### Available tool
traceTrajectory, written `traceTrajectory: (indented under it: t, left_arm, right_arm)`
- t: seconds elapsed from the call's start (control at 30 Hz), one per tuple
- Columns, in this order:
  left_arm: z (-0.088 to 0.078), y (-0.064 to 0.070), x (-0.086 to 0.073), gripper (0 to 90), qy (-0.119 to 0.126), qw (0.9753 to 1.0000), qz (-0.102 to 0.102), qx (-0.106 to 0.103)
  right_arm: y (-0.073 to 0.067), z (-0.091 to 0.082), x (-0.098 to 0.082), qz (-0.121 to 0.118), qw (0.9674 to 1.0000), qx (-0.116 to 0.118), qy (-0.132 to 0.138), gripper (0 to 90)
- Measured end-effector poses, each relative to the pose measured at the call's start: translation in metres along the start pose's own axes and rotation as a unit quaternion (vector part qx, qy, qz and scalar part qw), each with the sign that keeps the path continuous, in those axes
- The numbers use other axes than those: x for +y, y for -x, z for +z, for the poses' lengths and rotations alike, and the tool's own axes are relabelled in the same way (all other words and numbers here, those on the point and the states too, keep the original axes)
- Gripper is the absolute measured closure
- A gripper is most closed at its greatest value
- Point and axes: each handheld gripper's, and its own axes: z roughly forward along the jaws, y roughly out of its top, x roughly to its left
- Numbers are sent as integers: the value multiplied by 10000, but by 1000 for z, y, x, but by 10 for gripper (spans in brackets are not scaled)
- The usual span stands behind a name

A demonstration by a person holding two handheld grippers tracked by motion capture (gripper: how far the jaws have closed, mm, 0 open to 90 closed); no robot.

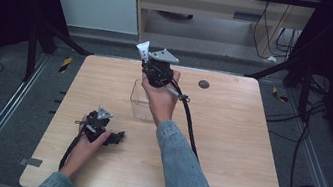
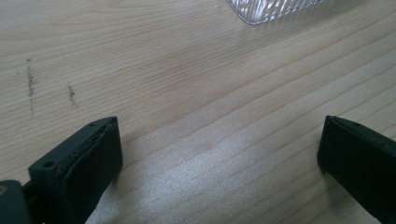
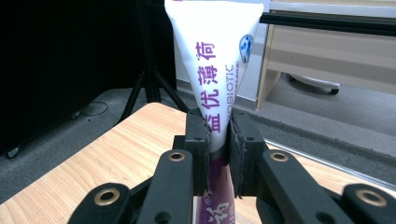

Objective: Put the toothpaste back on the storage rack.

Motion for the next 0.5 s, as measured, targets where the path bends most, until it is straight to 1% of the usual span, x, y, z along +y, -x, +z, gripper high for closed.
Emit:
traceTrajectory:
  t: [0.13,0.3,0.5]
  left_arm:
    - [0,0,0,0,1,10000,1,-1]
    - [0,0,0,0,5,10000,-3,1]
    - [0,0,0,0,-1,10000,-8,-5]
  right_arm:
    - [-1,3,-6,4,10000,12,-31,793]
    - [-1,8,-18,-29,9999,29,-94,793]
    - [2,14,-30,30,9999,4,-166,793]
